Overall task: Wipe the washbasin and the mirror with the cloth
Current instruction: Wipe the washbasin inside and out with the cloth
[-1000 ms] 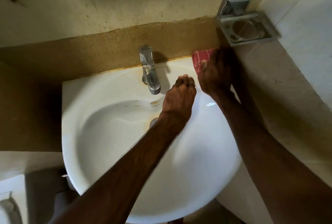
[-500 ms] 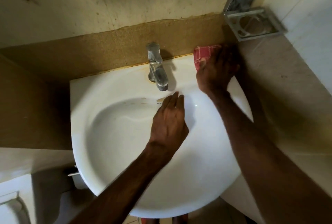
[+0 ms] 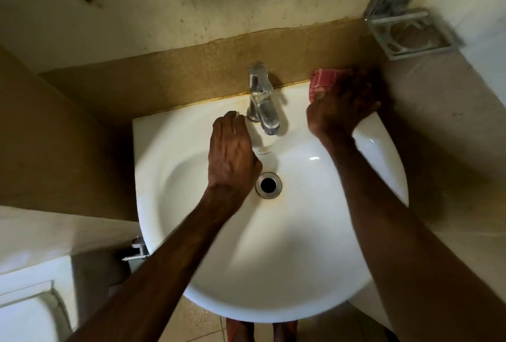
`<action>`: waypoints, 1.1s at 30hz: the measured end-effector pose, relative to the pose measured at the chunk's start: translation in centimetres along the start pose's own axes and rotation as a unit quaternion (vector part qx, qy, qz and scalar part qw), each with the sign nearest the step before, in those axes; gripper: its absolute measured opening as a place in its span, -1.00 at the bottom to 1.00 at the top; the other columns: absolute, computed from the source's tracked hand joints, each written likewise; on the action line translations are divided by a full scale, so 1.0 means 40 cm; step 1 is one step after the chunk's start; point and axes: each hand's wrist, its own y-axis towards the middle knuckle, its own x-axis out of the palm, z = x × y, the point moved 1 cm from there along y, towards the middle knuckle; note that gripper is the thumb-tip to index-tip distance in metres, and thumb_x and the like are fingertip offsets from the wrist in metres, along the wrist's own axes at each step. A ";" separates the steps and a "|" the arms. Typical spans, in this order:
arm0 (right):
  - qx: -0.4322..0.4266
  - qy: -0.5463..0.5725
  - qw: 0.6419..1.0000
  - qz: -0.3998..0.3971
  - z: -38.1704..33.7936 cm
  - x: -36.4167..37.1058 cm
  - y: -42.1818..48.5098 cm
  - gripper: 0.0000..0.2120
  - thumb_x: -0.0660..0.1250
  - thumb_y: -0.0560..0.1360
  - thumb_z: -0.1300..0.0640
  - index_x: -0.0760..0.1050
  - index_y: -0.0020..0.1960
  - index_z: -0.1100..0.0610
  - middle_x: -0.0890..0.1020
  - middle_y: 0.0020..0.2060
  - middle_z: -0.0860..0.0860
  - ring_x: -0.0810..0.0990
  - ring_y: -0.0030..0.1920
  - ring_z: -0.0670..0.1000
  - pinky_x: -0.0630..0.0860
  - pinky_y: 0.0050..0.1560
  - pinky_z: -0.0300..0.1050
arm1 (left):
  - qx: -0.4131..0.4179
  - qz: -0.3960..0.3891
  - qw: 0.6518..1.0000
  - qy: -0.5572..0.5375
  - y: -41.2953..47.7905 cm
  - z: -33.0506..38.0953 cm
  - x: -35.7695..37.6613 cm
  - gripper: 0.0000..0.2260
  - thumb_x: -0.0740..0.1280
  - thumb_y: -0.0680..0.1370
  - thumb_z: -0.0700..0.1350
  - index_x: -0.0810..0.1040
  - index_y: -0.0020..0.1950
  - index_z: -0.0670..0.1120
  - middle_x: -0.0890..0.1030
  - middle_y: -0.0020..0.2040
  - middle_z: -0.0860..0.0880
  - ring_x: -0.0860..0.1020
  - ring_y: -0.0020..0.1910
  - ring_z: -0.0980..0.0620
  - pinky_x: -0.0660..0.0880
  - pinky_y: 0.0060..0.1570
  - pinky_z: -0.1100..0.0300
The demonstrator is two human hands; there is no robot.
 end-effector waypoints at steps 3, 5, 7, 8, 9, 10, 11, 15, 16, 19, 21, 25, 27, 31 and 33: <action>-0.046 0.000 0.999 -0.005 -0.090 0.022 -0.068 -0.18 0.21 0.61 -0.16 0.05 0.66 0.31 0.09 0.64 0.37 0.08 0.62 0.45 -0.01 0.57 0.52 | 0.012 -0.026 1.000 0.003 0.005 0.006 0.001 -0.55 0.28 0.34 -0.33 0.48 0.24 -0.24 0.52 0.18 -0.19 0.48 0.15 -0.18 0.47 0.22 0.03; -0.134 -0.010 0.991 0.007 -0.100 0.037 -0.122 -0.20 0.21 0.61 -0.21 0.15 0.63 0.30 0.15 0.63 0.35 0.14 0.61 0.44 0.04 0.57 0.47 | 0.015 -0.037 0.999 0.004 0.005 0.011 -0.003 -0.56 0.30 0.34 -0.33 0.48 0.23 -0.24 0.53 0.18 -0.18 0.48 0.15 -0.17 0.50 0.19 0.03; -0.202 -0.018 0.979 0.029 -0.066 0.035 -0.126 -0.24 0.11 0.64 -0.23 0.18 0.63 0.27 0.17 0.63 0.32 0.19 0.61 0.40 0.12 0.55 0.41 | 0.019 -0.041 0.999 0.004 0.007 0.010 -0.008 -0.56 0.31 0.35 -0.33 0.50 0.23 -0.23 0.54 0.18 -0.17 0.48 0.18 -0.16 0.51 0.20 0.03; -0.222 -0.021 0.974 0.041 -0.042 0.029 -0.114 -0.27 0.03 0.66 -0.22 0.17 0.64 0.26 0.18 0.64 0.30 0.22 0.60 0.38 0.15 0.54 0.39 | 0.020 -0.043 0.999 0.001 0.008 0.008 -0.011 -0.57 0.30 0.35 -0.33 0.50 0.22 -0.22 0.55 0.18 -0.16 0.48 0.18 -0.16 0.51 0.19 0.04; -0.231 -0.027 0.971 0.049 -0.017 0.019 -0.101 -0.29 -0.02 0.67 -0.20 0.16 0.65 0.25 0.18 0.64 0.28 0.23 0.60 0.36 0.16 0.55 0.39 | 0.019 -0.046 0.999 -0.006 0.010 0.005 -0.015 -0.57 0.29 0.34 -0.33 0.51 0.22 -0.21 0.55 0.18 -0.15 0.48 0.19 -0.15 0.51 0.19 0.06; -0.229 -0.030 0.971 0.055 0.004 0.015 -0.085 -0.30 -0.03 0.67 -0.19 0.14 0.66 0.23 0.17 0.65 0.27 0.23 0.61 0.35 0.15 0.56 0.39 | 0.016 -0.050 0.999 -0.015 0.012 0.002 -0.018 -0.56 0.29 0.34 -0.33 0.52 0.22 -0.20 0.55 0.20 -0.13 0.47 0.21 -0.14 0.50 0.18 0.08; -0.215 -0.028 0.975 0.056 0.017 0.013 -0.073 -0.30 -0.01 0.67 -0.18 0.12 0.67 0.22 0.16 0.66 0.26 0.21 0.61 0.35 0.12 0.58 0.40 | 0.014 -0.056 0.998 -0.021 0.014 -0.003 -0.022 -0.55 0.30 0.35 -0.31 0.52 0.26 -0.19 0.54 0.23 -0.12 0.46 0.25 -0.13 0.48 0.19 0.09; -0.130 0.009 0.989 0.073 -0.047 0.024 -0.090 -0.32 0.11 0.64 -0.15 0.23 0.63 0.22 0.23 0.63 0.28 0.24 0.59 0.38 0.12 0.57 0.41 | 0.009 -0.090 0.996 -0.030 0.012 -0.008 -0.033 -0.39 0.35 0.40 -0.25 0.41 0.47 -0.16 0.43 0.45 -0.07 0.33 0.44 -0.08 0.44 0.31 0.12; -0.143 0.018 0.986 0.087 -0.069 0.026 -0.106 -0.34 0.17 0.62 -0.14 0.29 0.60 0.22 0.28 0.61 0.29 0.28 0.58 0.38 0.16 0.55 0.40 | 0.005 -0.096 0.995 -0.031 0.010 -0.007 -0.034 -0.36 0.36 0.41 -0.25 0.38 0.51 -0.15 0.39 0.49 -0.06 0.30 0.47 -0.07 0.43 0.33 0.11; -0.228 0.049 0.968 0.088 -0.089 0.034 -0.159 -0.31 0.30 0.51 -0.05 0.33 0.60 0.13 0.32 0.60 0.20 0.26 0.60 0.31 0.18 0.54 0.37 | 0.002 -0.107 0.994 -0.024 0.009 -0.005 -0.033 -0.32 0.39 0.41 -0.24 0.33 0.54 -0.16 0.35 0.53 -0.07 0.27 0.50 -0.07 0.42 0.36 0.08; -0.278 0.077 0.953 0.093 -0.073 0.028 -0.172 -0.33 0.29 0.52 0.01 0.32 0.61 0.11 0.32 0.62 0.13 0.22 0.63 0.25 0.12 0.59 0.30 | -0.001 -0.113 0.994 -0.009 0.010 0.001 -0.030 -0.32 0.41 0.42 -0.21 0.32 0.54 -0.16 0.36 0.53 -0.08 0.29 0.49 -0.09 0.42 0.39 0.06; -0.360 0.062 0.926 0.089 -0.024 0.011 -0.146 -0.46 0.16 0.64 0.02 0.34 0.61 0.09 0.30 0.64 0.07 0.22 0.65 0.18 0.18 0.55 0.20 | -0.008 -0.099 0.995 0.009 0.006 0.014 -0.021 -0.35 0.40 0.40 -0.24 0.35 0.50 -0.18 0.39 0.49 -0.11 0.35 0.43 -0.13 0.42 0.39 0.04; -0.382 0.045 0.917 0.099 0.015 0.001 -0.115 -0.50 0.15 0.68 0.02 0.36 0.59 0.10 0.34 0.62 0.09 0.29 0.62 0.20 0.27 0.51 0.23 | -0.003 -0.098 0.995 0.021 0.005 0.021 -0.018 -0.35 0.38 0.38 -0.27 0.35 0.48 -0.19 0.39 0.47 -0.13 0.36 0.41 -0.15 0.41 0.39 0.03; -0.345 0.041 0.924 0.162 0.142 -0.023 -0.044 -0.56 0.14 0.73 0.00 0.38 0.57 0.09 0.44 0.55 0.15 0.40 0.55 0.26 0.34 0.47 0.26 | 0.007 -0.106 0.993 0.041 0.007 0.022 -0.025 -0.35 0.38 0.36 -0.28 0.35 0.47 -0.20 0.39 0.44 -0.13 0.37 0.37 -0.15 0.44 0.35 0.05; -0.244 0.020 0.960 0.140 0.191 -0.033 -0.013 -0.49 0.01 0.74 -0.11 0.34 0.60 0.07 0.39 0.58 0.17 0.35 0.56 0.28 0.28 0.52 0.32 | 0.010 -0.111 0.993 0.047 0.007 0.022 -0.029 -0.36 0.40 0.37 -0.29 0.37 0.46 -0.20 0.39 0.43 -0.11 0.37 0.37 -0.13 0.46 0.30 0.07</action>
